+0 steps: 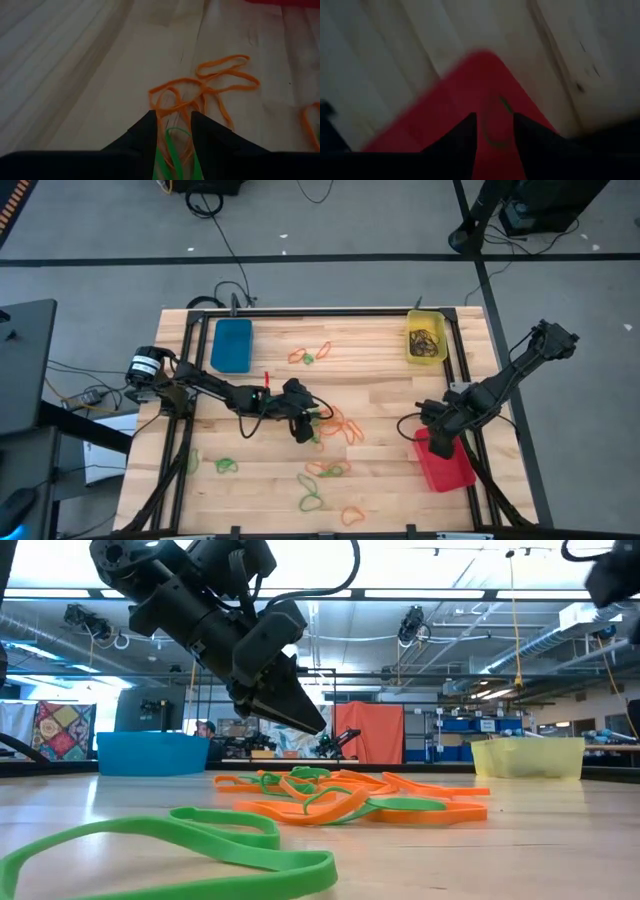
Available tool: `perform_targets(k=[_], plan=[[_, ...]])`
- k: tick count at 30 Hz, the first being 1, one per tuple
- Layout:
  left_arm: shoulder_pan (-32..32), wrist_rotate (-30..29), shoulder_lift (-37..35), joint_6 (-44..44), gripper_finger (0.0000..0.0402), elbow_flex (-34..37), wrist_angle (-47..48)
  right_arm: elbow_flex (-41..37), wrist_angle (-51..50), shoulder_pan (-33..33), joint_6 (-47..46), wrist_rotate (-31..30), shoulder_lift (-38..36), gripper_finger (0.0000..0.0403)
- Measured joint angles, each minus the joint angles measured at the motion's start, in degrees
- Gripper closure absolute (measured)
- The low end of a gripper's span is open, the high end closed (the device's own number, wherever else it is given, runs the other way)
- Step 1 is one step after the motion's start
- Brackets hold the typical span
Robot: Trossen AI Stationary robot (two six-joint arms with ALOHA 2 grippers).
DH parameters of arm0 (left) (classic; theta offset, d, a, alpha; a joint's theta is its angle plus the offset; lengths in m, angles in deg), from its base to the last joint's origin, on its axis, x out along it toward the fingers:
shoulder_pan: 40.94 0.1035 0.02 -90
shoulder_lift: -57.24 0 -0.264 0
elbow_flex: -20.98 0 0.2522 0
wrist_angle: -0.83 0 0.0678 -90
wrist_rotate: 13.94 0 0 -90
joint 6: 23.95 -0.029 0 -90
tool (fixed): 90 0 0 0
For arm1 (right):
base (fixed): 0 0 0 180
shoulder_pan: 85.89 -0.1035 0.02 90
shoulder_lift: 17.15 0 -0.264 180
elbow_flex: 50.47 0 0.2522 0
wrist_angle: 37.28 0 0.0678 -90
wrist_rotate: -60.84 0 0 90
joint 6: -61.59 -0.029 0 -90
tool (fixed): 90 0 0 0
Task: Sort rubber bands into baskets
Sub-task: Put the green rubber band into the red bin
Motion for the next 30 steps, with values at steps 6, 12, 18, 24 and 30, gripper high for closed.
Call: perform_targets(k=[6,12,18,24,30], plan=[[0.00,-0.11,0.00,0.56,0.0277,0.00,0.13,0.02,10.91,1.81,2.39,-4.44,0.05,0.0270],[0.03,-1.93,-0.19,3.77,0.0277,0.00,2.41,0.03,21.80,6.89,16.36,-15.99,3.00,0.0271],[0.39,-3.45,-4.26,10.36,0.0277,0.02,11.65,0.04,32.53,17.20,31.51,-19.90,10.94,0.0271],[-0.86,-3.85,-5.53,10.32,0.0277,-0.01,13.19,0.04,49.91,24.84,43.65,-13.88,22.72,0.0270],[-1.39,-3.95,-5.46,11.79,0.0277,0.00,17.01,0.36,71.93,29.92,59.96,-6.81,33.62,0.0270]])
